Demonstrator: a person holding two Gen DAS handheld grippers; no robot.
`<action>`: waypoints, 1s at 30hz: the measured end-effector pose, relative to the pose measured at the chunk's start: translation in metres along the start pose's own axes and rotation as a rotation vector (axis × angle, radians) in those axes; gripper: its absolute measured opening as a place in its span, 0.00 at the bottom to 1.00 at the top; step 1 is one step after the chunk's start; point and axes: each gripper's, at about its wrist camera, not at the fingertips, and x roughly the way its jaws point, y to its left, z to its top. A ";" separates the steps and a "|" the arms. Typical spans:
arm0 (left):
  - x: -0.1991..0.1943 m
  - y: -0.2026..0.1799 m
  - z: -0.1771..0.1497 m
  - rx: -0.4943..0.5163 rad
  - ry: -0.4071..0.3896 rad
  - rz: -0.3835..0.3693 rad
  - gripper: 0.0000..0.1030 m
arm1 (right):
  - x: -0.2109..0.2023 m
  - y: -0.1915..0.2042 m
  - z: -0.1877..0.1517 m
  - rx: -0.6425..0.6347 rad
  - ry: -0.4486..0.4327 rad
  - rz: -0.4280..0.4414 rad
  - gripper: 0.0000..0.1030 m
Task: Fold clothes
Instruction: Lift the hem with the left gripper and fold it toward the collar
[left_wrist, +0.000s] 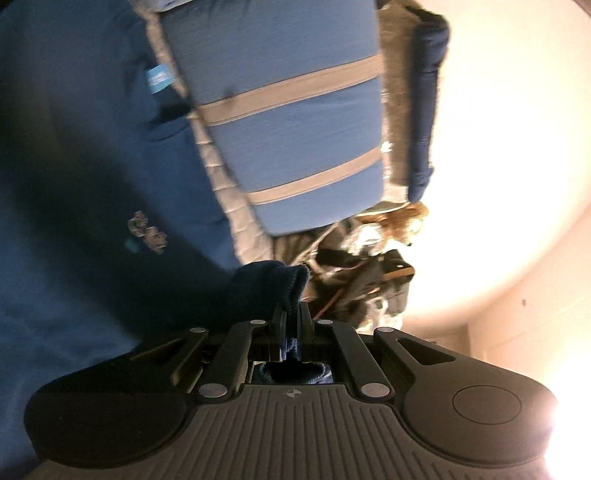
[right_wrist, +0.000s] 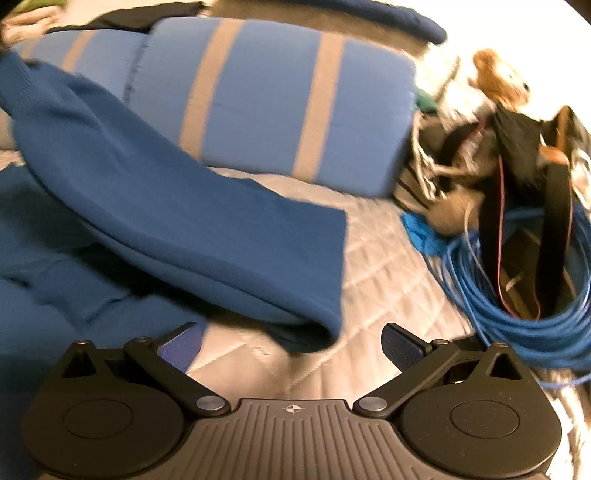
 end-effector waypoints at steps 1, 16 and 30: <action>-0.002 -0.004 0.001 0.003 -0.004 -0.010 0.05 | 0.005 -0.004 0.000 0.030 0.008 0.000 1.00; -0.049 -0.042 0.023 0.053 -0.106 -0.067 0.04 | 0.039 -0.020 0.025 0.263 0.010 0.059 0.72; -0.132 -0.030 0.048 0.087 -0.258 0.027 0.04 | 0.049 0.005 0.052 0.031 0.009 0.103 0.62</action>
